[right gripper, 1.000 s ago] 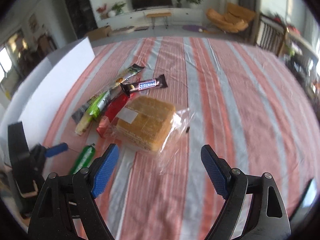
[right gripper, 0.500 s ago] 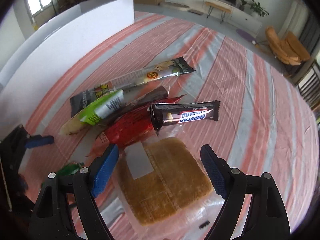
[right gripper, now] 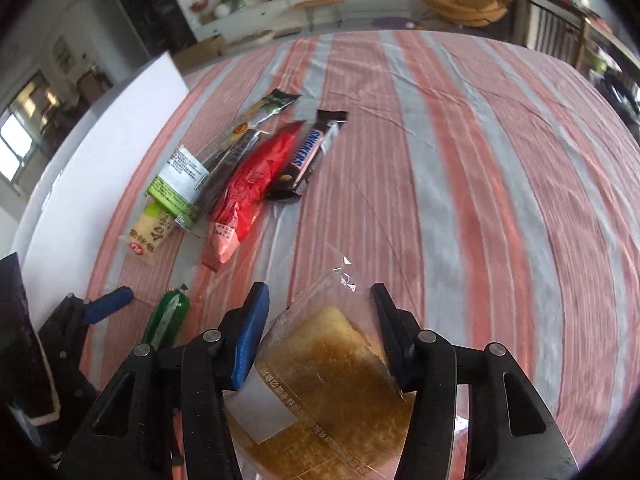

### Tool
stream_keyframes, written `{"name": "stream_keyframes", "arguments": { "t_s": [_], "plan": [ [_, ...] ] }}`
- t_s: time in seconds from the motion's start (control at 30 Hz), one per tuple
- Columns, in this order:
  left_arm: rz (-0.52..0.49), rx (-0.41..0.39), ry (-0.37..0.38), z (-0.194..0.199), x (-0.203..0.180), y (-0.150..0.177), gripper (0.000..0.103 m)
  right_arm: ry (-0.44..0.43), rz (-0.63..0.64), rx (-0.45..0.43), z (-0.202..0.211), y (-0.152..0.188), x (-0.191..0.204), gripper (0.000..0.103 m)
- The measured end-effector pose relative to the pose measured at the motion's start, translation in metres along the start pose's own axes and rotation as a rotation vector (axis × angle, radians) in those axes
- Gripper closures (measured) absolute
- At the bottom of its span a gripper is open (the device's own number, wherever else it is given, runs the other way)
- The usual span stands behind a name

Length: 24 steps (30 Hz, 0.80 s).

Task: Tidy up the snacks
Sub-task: 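Close the left gripper on the green sausage while the right lifts the bread bag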

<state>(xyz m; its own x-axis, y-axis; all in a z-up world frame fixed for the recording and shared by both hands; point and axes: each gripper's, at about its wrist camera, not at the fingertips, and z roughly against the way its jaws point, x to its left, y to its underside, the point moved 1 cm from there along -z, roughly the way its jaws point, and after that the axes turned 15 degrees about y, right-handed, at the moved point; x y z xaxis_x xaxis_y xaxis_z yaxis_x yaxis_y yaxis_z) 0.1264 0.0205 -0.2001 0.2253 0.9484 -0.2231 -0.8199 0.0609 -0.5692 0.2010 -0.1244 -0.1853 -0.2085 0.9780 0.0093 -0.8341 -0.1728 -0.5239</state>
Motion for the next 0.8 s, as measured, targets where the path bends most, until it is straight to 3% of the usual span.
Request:
{"name": "stream_keyframes", "arguments": {
  "t_s": [0.1,0.17,0.23,0.27,0.33,0.4,0.57,0.67,0.8],
  "plan": [
    [-0.001,0.003,0.003,0.0,-0.001,0.0,0.0,-0.01,-0.089,-0.04,0.012,0.022,-0.016,0.051],
    [-0.008,0.021,0.012,0.002,-0.001,0.001,0.0,-0.068,-0.15,-0.057,0.016,0.033,-0.026,0.05],
    [-0.017,0.051,0.025,0.005,-0.002,0.003,0.0,-0.124,-0.2,-0.058,0.023,0.042,-0.037,0.046],
    [-0.018,0.062,0.037,0.007,-0.002,0.004,0.0,-0.139,-0.211,-0.056,0.025,0.045,-0.041,0.037],
    [-0.013,0.074,0.066,0.013,0.0,0.009,0.0,-0.136,-0.205,-0.057,0.031,0.046,-0.042,0.03],
    [-0.009,0.084,0.075,0.016,0.0,0.011,0.001,-0.112,-0.159,-0.058,0.036,0.039,-0.041,0.03],
    [-0.009,0.087,0.077,0.02,0.002,0.008,0.016,-0.021,-0.019,-0.046,0.05,0.026,-0.022,0.026],
    [-0.05,0.084,0.087,0.019,-0.007,0.003,0.017,-0.041,0.036,-0.048,0.064,0.027,-0.019,0.026],
    [-0.1,0.103,0.077,0.008,-0.021,-0.002,0.023,0.021,0.278,-0.027,0.075,0.04,-0.005,0.019]
  ]
}}
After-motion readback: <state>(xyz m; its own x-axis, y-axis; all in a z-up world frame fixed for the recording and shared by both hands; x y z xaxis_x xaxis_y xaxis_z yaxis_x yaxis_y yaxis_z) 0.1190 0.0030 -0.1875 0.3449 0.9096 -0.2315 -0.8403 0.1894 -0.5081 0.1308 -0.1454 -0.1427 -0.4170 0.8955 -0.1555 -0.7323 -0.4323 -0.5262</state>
